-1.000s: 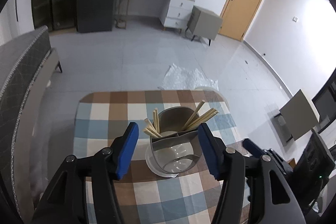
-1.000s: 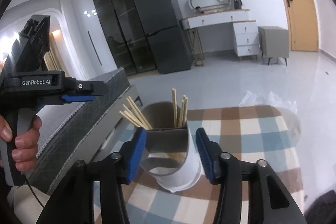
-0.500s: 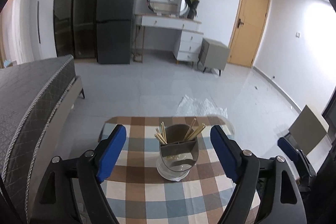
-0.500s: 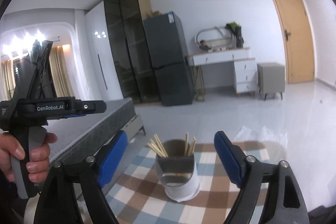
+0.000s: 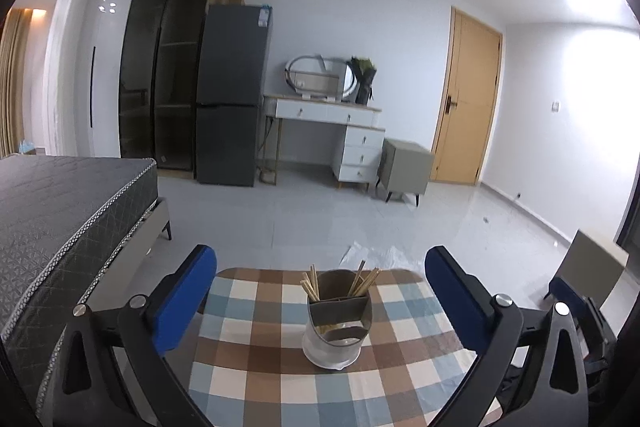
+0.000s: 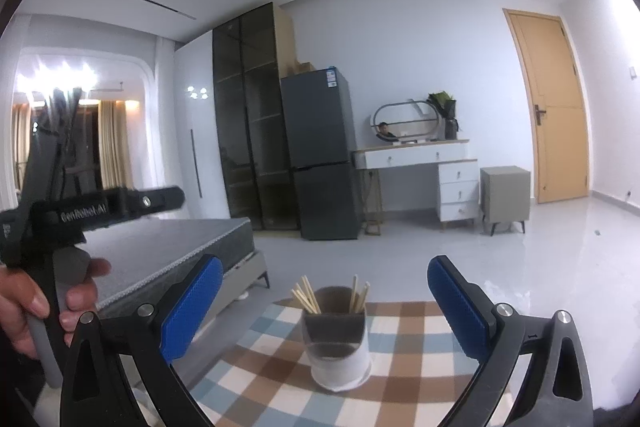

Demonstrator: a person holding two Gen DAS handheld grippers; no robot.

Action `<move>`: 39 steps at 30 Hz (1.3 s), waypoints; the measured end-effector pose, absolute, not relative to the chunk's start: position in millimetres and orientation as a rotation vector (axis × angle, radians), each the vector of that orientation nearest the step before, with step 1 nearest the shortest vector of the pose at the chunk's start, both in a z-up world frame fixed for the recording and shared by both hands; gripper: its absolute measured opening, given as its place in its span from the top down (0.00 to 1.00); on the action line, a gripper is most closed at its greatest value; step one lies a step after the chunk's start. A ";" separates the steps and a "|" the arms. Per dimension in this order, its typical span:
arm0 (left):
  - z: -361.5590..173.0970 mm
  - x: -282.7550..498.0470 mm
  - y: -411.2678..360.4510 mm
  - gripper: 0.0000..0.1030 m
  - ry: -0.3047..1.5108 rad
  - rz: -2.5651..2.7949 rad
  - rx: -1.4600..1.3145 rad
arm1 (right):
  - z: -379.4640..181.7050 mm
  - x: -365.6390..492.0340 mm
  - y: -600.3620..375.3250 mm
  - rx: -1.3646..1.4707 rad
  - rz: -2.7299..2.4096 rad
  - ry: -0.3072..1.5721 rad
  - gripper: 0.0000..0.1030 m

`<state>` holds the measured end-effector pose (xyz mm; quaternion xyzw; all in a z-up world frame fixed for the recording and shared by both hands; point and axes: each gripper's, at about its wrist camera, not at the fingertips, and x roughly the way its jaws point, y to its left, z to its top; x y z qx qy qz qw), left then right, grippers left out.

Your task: Organize utensils

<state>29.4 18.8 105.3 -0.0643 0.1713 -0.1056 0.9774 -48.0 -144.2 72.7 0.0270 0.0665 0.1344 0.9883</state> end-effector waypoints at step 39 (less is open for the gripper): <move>0.2 5.5 16.5 0.01 0.460 -0.082 -0.107 | -14.9 -71.5 -138.7 0.012 0.232 0.312 0.00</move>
